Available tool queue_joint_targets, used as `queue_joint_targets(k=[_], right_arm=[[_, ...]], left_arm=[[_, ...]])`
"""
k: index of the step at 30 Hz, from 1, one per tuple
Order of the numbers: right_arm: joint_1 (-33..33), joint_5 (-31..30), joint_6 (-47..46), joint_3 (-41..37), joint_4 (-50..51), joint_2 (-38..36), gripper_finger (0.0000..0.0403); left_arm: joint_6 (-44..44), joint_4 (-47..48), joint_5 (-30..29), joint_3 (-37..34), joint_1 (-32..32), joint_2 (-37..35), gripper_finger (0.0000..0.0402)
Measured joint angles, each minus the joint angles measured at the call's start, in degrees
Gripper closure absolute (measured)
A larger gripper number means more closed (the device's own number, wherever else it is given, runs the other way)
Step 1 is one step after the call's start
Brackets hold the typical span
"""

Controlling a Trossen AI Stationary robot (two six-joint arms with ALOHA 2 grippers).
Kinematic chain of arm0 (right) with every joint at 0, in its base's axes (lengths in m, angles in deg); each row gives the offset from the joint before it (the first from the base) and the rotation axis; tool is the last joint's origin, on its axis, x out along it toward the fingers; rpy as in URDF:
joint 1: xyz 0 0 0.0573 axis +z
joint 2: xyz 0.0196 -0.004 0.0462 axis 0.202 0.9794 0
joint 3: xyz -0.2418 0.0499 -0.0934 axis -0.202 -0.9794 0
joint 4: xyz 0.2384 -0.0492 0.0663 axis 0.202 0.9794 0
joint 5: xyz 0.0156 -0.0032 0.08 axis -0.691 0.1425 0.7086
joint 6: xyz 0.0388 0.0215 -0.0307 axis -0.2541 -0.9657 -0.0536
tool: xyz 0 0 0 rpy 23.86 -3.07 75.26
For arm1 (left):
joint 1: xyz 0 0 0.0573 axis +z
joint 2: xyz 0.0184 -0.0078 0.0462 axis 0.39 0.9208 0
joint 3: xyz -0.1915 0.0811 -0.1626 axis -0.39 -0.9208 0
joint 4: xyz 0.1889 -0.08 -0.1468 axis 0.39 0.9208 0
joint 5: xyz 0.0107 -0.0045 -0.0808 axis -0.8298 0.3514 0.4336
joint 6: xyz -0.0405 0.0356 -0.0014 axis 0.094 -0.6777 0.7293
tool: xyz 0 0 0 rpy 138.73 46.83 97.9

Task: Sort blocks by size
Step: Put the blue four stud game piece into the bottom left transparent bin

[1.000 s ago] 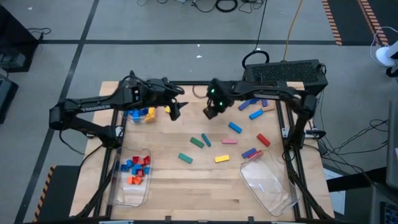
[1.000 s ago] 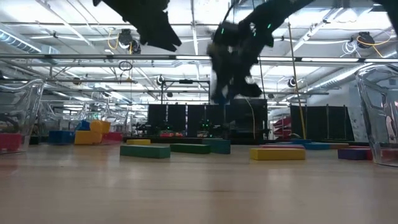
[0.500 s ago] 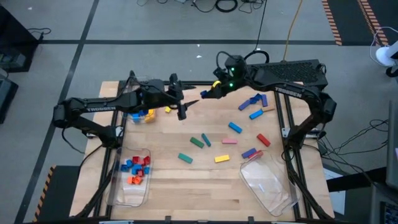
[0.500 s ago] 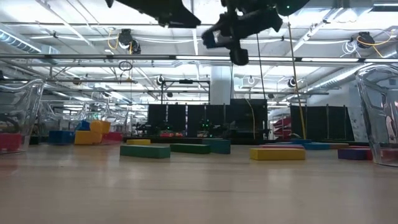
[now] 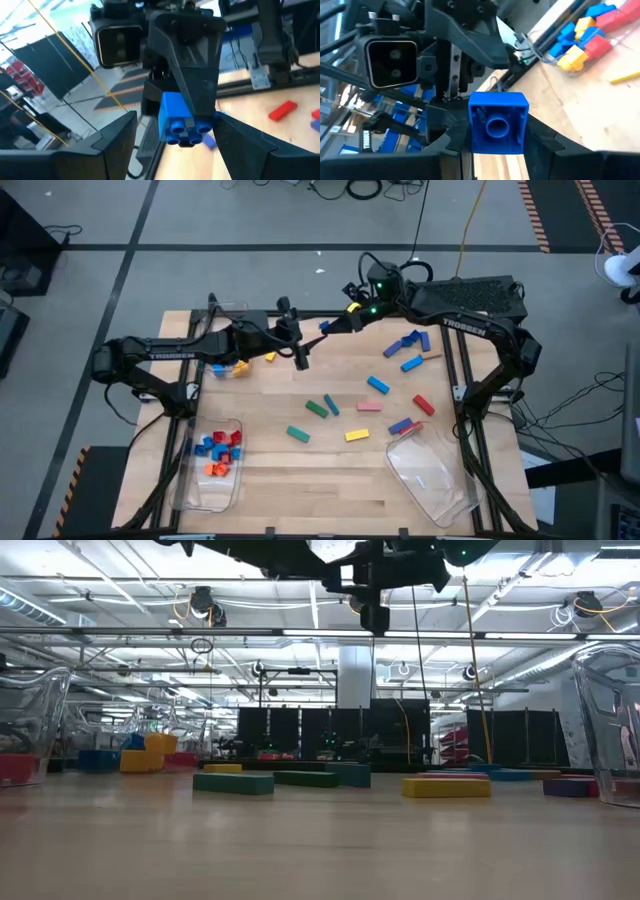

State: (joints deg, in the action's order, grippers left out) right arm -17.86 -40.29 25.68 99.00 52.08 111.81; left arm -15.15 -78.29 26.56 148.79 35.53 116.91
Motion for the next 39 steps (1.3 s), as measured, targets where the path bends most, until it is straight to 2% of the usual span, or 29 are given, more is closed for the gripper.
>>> queue_joint_targets(k=[7, 15, 25, 31, 33, 36, 39], right_arm=[[-0.1, 2.9, -2.0, 0.0, -3.9, 0.0, 0.0292], [-0.2, 2.8, -2.5, 0.0, -4.4, 0.0, 0.0292], [-0.3, 2.5, -2.9, 0.0, -4.4, 0.0, 0.0292], [-0.3, 2.8, -5.7, 0.0, -5.0, 0.0, 0.0289], [-0.3, 2.8, -6.7, 0.0, -5.2, 0.0, 0.0256], [-0.6, 3.1, -7.1, 0.0, -5.5, 0.0, 0.018], [-1.4, 0.8, -6.9, -0.1, -3.3, -1.6, 0.0111]], left_arm=[[-0.3, -1.1, 1.6, 0.1, 0.0, 0.8, 0.0143], [0.0, -3.4, 1.7, 0.1, 0.0, 0.7, 0.0149], [0.2, -3.2, 2.4, 0.1, -0.1, 0.7, 0.0231], [1.6, -3.2, 2.8, 0.1, -0.3, 0.7, 0.0247], [2.8, -3.2, 2.5, 0.1, -0.3, 0.6, 0.0248], [6.8, -1.1, -1.0, 0.1, -0.3, -0.9, 0.025], [10.8, 5.9, -4.8, 1.4, -0.5, -3.7, 0.0251]])
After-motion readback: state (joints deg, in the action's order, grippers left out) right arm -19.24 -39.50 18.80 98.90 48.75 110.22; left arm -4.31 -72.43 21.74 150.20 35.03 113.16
